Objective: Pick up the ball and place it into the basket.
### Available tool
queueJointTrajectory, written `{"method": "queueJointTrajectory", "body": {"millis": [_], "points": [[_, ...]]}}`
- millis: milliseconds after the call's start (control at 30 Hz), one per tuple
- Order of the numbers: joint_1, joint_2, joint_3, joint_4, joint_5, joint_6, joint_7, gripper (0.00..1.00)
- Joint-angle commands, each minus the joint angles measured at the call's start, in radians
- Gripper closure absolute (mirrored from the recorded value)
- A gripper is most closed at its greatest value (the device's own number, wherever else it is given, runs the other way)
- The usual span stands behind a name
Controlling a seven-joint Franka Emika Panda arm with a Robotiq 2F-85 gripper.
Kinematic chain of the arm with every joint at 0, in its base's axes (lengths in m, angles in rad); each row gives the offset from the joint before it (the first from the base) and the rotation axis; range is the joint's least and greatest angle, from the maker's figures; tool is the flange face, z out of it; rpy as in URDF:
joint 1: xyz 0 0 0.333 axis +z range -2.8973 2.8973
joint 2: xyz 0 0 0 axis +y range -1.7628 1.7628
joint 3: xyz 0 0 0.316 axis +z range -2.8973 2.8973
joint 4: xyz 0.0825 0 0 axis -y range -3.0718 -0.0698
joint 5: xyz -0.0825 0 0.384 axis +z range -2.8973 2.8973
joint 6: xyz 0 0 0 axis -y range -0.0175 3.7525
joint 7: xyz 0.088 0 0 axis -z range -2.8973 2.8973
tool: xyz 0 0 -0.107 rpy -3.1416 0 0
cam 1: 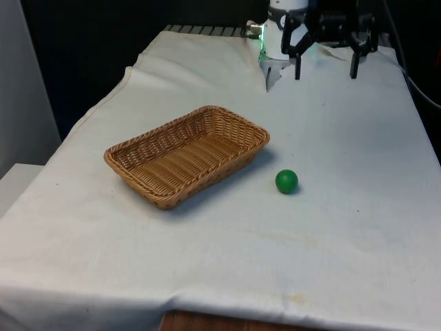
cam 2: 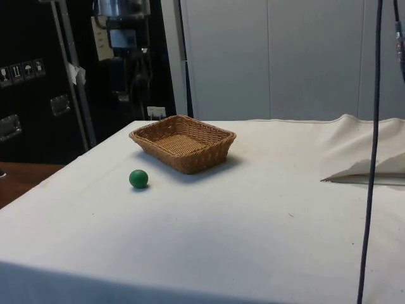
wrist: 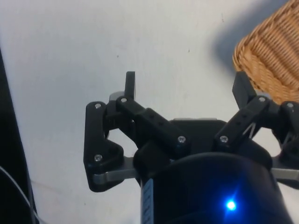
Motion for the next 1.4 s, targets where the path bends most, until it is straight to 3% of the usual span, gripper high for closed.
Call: {"method": "queueJointTrajectory", "body": {"millis": [0, 200, 233, 267, 467, 533, 567, 800, 833, 867, 1133, 1167, 1200, 1367], "points": [[-0.005, 0.013, 0.005, 0.002, 0.017, 0.017, -0.014, 0.0], [-0.008, 0.078, 0.004, 0.022, 0.034, 0.067, -0.019, 0.0], [-0.002, 0.073, -0.001, 0.018, 0.022, 0.065, -0.009, 0.0], [-0.008, 0.087, 0.004, 0.026, 0.036, 0.073, -0.019, 0.0], [-0.011, 0.147, 0.004, 0.055, 0.046, 0.106, -0.017, 0.0], [-0.005, 0.143, -0.002, 0.051, 0.034, 0.102, -0.009, 0.0], [-0.012, 0.165, 0.004, 0.063, 0.049, 0.116, -0.017, 0.0], [-0.024, 0.236, 0.003, 0.104, 0.073, 0.147, -0.03, 0.0], [-0.014, 0.23, -0.007, 0.099, 0.059, 0.141, -0.017, 0.0], [-0.025, 0.246, 0.002, 0.111, 0.08, 0.149, -0.034, 0.0], [-0.037, 0.312, -0.008, 0.146, 0.142, 0.169, -0.086, 0.0], [-0.024, 0.309, -0.02, 0.143, 0.131, 0.16, -0.075, 0.0], [-0.038, 0.318, -0.009, 0.148, 0.151, 0.171, -0.094, 0.0], [-0.045, 0.358, -0.021, 0.16, 0.214, 0.186, -0.151, 0.0]]}}
